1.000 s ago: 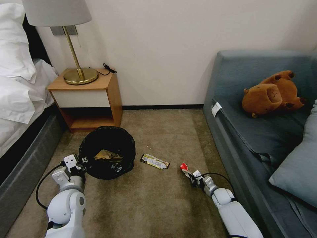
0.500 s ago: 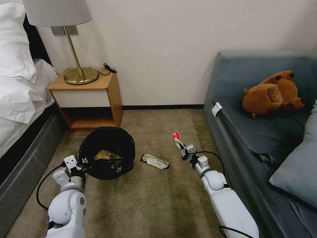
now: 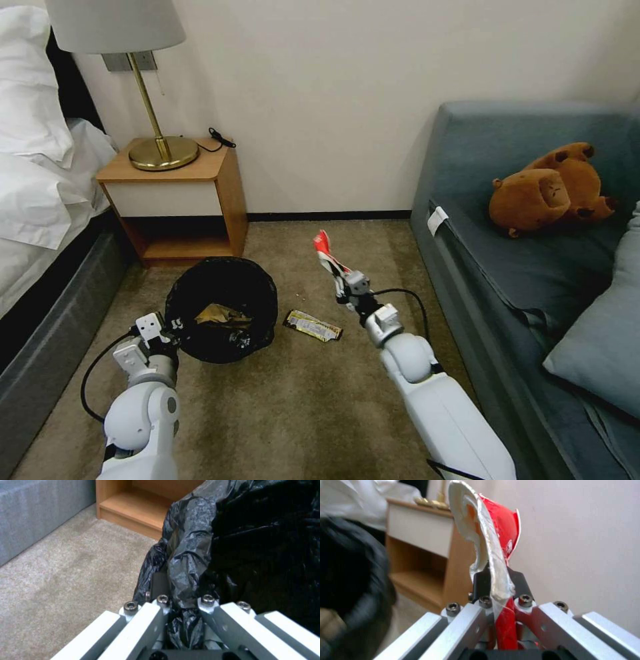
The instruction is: Pick up the trash bin, then pick up the garbage on the floor and place it into the trash bin.
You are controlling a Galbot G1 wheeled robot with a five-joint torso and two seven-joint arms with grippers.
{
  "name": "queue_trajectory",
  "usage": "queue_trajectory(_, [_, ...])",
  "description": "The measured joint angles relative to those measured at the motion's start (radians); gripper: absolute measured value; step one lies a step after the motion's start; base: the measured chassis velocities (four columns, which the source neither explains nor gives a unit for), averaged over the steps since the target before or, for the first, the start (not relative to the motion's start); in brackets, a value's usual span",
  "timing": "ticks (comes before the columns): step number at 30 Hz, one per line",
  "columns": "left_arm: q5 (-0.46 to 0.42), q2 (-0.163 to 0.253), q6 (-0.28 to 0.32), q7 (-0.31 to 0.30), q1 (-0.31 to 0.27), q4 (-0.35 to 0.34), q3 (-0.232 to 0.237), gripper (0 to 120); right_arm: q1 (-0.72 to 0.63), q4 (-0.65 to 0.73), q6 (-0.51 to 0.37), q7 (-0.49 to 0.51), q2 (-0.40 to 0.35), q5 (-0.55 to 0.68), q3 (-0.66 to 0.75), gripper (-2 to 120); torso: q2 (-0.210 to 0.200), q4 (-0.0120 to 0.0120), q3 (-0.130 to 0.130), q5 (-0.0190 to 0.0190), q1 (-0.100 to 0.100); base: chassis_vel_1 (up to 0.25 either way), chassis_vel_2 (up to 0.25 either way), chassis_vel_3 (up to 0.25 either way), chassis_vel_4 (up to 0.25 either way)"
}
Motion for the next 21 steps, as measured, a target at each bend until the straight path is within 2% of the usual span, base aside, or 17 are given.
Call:
queue_trajectory(11, [-0.002, -0.003, -0.003, -0.002, 0.005, -0.006, -0.004, 1, 0.053, 0.026, -0.006, 0.031, 0.029, -0.003, -0.19, 0, 0.0, 0.0001, 0.0, 0.0, 0.0, 0.0, 0.0, 0.0, 0.0])
queue_trajectory(21, [0.003, -0.02, 0.004, -0.011, -0.004, -0.017, 0.013, 1, 0.096, -0.02, 0.0, 0.033, 0.047, -0.023, -0.272, 0, 0.0, 0.0, 0.0, 0.0001, 0.0, 0.0, 0.0, 0.0, 0.0])
